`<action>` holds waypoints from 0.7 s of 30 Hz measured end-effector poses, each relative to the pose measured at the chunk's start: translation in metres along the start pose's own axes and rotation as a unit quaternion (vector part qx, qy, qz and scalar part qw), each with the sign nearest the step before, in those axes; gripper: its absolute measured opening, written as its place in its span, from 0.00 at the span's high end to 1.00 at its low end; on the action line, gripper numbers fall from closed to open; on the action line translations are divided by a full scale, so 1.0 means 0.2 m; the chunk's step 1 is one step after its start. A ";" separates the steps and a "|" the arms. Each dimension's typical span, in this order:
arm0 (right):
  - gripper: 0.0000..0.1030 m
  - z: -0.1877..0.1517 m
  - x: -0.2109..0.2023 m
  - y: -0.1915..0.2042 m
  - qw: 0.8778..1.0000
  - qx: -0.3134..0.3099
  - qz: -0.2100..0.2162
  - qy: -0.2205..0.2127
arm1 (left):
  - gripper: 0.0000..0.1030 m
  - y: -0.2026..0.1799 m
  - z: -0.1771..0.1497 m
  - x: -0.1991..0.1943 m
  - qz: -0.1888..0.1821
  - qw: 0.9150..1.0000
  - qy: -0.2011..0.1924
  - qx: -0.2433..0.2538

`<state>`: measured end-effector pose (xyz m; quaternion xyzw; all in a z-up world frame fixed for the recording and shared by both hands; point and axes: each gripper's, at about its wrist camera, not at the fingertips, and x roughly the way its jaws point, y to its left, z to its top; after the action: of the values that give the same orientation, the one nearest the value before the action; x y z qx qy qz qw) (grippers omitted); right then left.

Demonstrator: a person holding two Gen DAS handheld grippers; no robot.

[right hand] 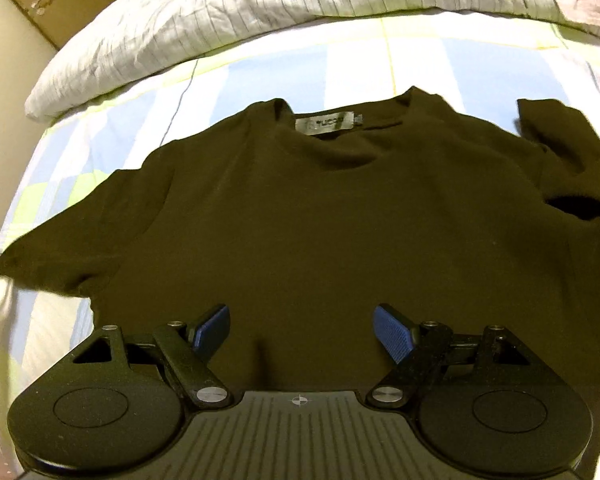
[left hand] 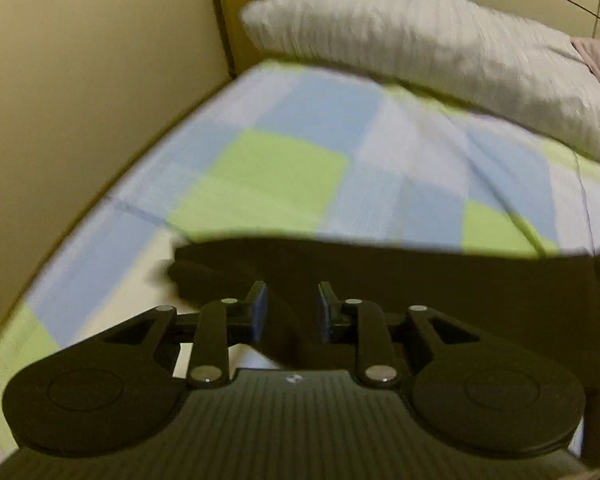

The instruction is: Fold clothes

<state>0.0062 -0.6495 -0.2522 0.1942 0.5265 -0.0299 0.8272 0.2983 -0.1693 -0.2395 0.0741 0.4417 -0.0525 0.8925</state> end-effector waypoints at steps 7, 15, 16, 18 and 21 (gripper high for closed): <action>0.20 0.02 -0.15 -0.21 0.996 -0.025 -0.080 -0.026 | 0.72 -0.33 -0.10 -0.15 -0.083 0.996 -0.007 0.036; 0.20 0.17 -0.38 -0.84 0.977 -0.006 -0.192 -0.093 | 0.67 -0.85 -0.15 -0.41 -0.154 0.982 -0.019 0.109; 0.20 0.19 -0.39 -0.90 0.977 -0.023 -0.194 -0.091 | 0.67 -0.93 -0.18 -0.43 -0.159 0.980 -0.015 0.114; 0.20 0.25 -0.36 -0.99 0.976 -0.087 -0.182 -0.079 | 0.67 -1.09 -0.23 -0.47 -0.168 0.978 -0.007 0.124; 0.20 0.32 -0.28 -1.10 0.983 -0.121 -0.126 -0.055 | 0.67 -1.32 -0.31 -0.55 -0.181 0.974 0.004 0.134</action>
<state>-0.0189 -0.8839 -0.2431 0.0233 0.5001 -0.0809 0.8619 0.1408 -0.4143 -0.2115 0.1125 0.4405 -0.2717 0.8482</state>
